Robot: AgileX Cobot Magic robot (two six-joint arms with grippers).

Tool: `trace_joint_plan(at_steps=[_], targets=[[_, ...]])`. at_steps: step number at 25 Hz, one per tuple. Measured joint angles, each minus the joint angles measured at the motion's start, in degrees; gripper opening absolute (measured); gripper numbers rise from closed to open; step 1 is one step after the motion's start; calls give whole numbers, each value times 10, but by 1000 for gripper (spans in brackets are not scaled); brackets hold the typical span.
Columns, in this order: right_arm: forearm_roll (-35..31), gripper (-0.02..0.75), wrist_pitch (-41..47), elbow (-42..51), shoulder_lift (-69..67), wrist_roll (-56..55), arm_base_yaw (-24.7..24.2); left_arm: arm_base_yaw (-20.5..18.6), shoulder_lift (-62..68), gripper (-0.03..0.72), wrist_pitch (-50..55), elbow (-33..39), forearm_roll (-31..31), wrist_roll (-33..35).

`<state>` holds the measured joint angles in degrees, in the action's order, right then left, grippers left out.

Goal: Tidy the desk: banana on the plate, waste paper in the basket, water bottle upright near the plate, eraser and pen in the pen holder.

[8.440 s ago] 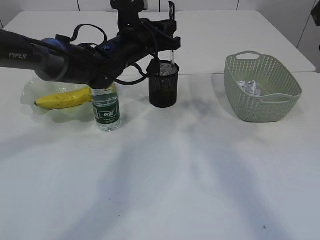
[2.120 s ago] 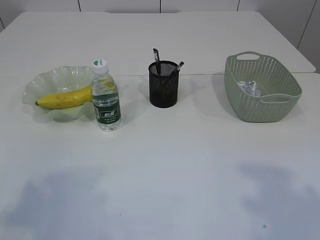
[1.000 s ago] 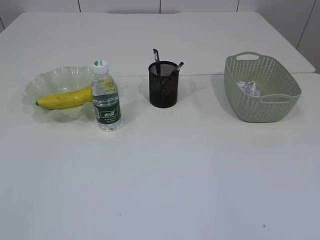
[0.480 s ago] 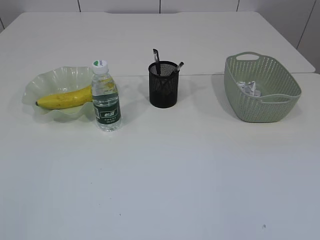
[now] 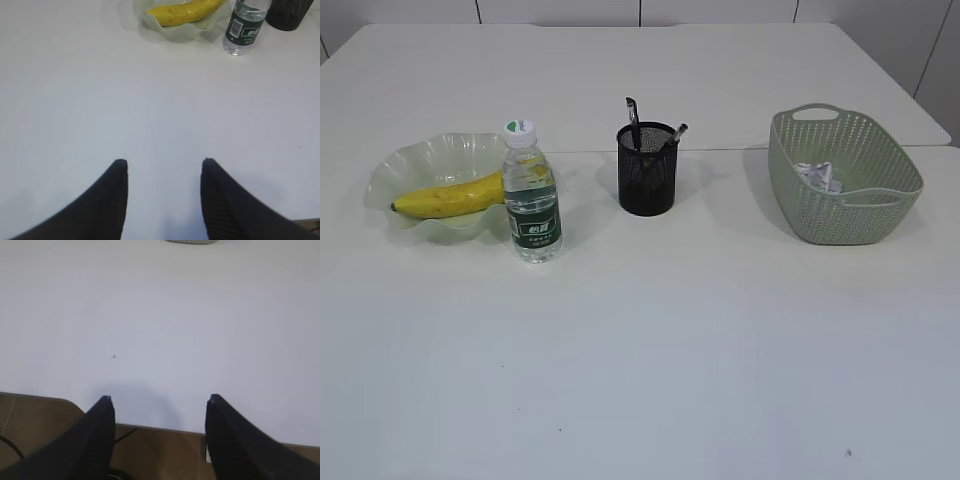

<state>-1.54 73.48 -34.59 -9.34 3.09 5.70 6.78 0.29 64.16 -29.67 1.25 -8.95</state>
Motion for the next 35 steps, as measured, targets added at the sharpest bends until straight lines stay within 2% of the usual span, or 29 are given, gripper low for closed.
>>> trace_joint_plan(at_steps=[3, 9, 13, 23, 35], targets=[[-2, 433, -13, 20, 0, 3, 0, 0, 0, 354, -3, 1, 0, 0], [-14, 433, -65, 46, 0, 5, 0, 0, 0, 467, -4, 2, 0, 0], [-26, 433, -82, 60, 0, 6, 0, 0, 0, 486, -4, 2, 0, 0], [-27, 433, -82, 60, 5, 7, 1, 0, 0, 489, -4, 2, -1, 0], [-27, 433, -83, 60, 98, 7, -8, 0, 0, 452, -5, 2, -1, 0]])
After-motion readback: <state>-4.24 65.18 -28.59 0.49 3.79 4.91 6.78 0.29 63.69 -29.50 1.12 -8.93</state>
